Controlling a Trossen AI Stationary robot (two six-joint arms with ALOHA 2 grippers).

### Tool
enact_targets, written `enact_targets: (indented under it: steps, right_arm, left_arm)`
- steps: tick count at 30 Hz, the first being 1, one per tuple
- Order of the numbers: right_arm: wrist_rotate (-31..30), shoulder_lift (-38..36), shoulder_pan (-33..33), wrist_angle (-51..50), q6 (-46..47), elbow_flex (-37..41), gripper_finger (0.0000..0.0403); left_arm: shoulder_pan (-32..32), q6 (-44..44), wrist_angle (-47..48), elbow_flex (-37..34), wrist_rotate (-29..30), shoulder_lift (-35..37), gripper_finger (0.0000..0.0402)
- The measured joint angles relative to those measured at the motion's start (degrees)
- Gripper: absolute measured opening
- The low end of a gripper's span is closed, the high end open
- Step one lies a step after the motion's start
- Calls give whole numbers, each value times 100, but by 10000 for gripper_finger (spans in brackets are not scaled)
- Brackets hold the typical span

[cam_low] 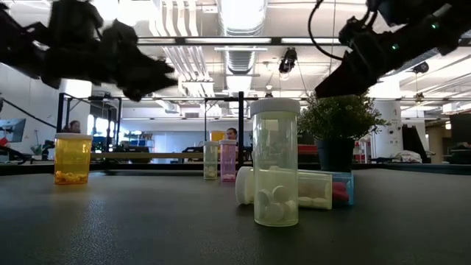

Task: Pick and place medicine bottles onto shelf by color
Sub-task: Put the top yellow medicine bottle on the shelf

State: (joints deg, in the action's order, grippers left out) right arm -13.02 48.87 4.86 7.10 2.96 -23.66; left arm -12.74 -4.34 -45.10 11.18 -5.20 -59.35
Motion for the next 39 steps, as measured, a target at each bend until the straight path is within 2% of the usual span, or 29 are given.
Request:
enact_targets:
  steps: [9, 16, 21, 29, 39]
  right_arm:
    - [-1, -249, 0, 1033, -2, 960, 224]
    - [-1, -274, 0, 1800, -26, 1562, 224]
    - [2, -272, -1, 2234, -57, 1941, 224]
    - [16, -269, -24, 2552, -9, 2297, 224]
    - [104, -263, -24, 2528, 4, 2299, 224]
  left_arm:
    - [21, 46, -1365, 313, -3, -2059, 235]
    - [146, 249, -2780, 464, -12, -3374, 235]
    - [194, 396, -3227, 657, -16, -4165, 235]
    - [215, 507, -3741, 910, -48, -4910, 235]
    - [370, 472, -3717, 979, -95, -4987, 235]
